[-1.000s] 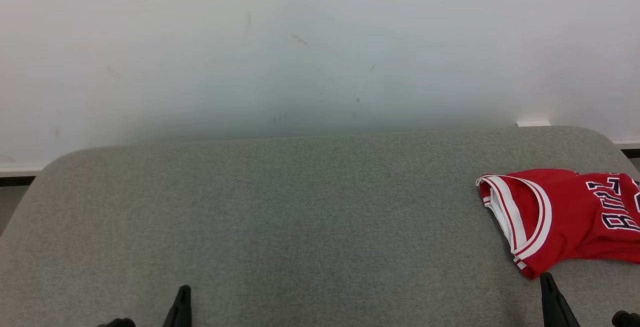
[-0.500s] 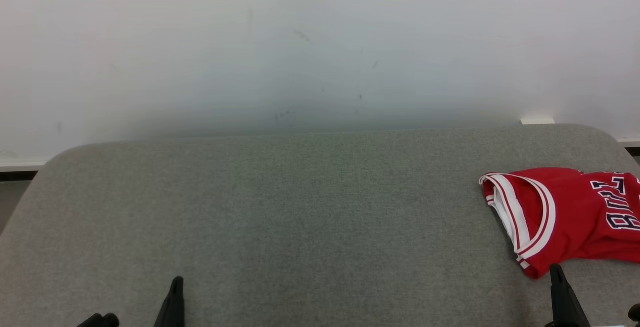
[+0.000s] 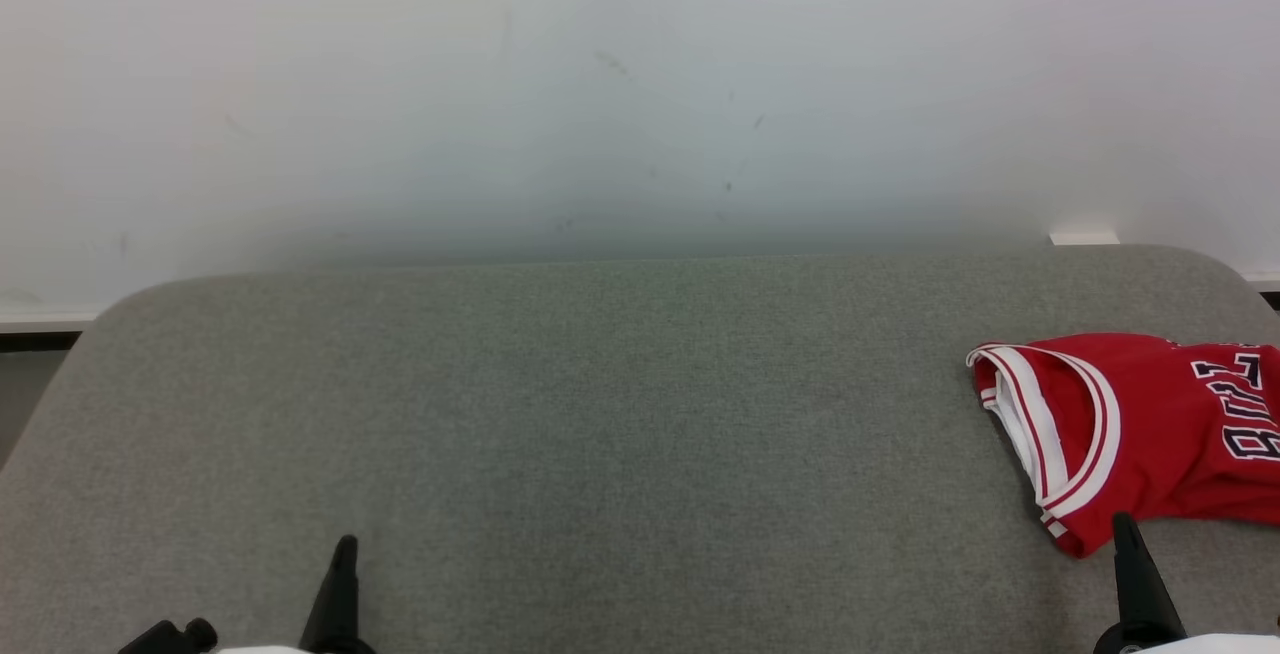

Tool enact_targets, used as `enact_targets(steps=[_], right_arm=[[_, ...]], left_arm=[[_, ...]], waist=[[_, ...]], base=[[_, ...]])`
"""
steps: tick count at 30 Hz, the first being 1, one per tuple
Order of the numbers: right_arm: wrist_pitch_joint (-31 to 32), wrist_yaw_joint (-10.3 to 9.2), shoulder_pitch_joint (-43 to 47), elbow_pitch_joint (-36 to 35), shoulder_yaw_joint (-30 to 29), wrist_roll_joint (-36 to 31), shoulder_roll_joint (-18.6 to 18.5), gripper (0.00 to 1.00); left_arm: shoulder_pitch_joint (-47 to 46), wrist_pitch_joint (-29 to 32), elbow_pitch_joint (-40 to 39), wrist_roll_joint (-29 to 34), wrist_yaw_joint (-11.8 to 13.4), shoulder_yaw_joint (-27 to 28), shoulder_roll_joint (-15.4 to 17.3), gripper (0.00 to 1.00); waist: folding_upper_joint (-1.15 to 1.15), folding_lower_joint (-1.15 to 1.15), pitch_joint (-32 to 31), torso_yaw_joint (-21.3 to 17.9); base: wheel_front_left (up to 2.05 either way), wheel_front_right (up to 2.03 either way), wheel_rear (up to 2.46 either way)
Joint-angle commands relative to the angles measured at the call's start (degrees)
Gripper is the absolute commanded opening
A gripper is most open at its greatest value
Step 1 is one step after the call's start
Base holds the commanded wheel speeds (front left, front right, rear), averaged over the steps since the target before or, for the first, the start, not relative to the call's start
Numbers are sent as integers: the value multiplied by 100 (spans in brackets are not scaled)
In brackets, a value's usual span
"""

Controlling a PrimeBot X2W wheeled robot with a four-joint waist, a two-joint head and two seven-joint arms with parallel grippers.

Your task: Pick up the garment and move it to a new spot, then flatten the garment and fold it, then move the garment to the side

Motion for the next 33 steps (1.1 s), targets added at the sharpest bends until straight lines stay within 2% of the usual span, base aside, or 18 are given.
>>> enact_targets(steps=[1, 33], right_arm=[[30, -4, -143, -77, -55, 164, 3, 0], [531, -6, -335, -94, -362, 1763, 91, 0]], left_arm=[[-148, 47, -86, -211, -35, 46, 33, 0], [-350, 552, -149, -2100, -92, 278, 45, 0]], waist=[[0, 0, 5, 4], [0, 0, 130, 107]], base=[[0, 0, 0], [0, 0, 0]])
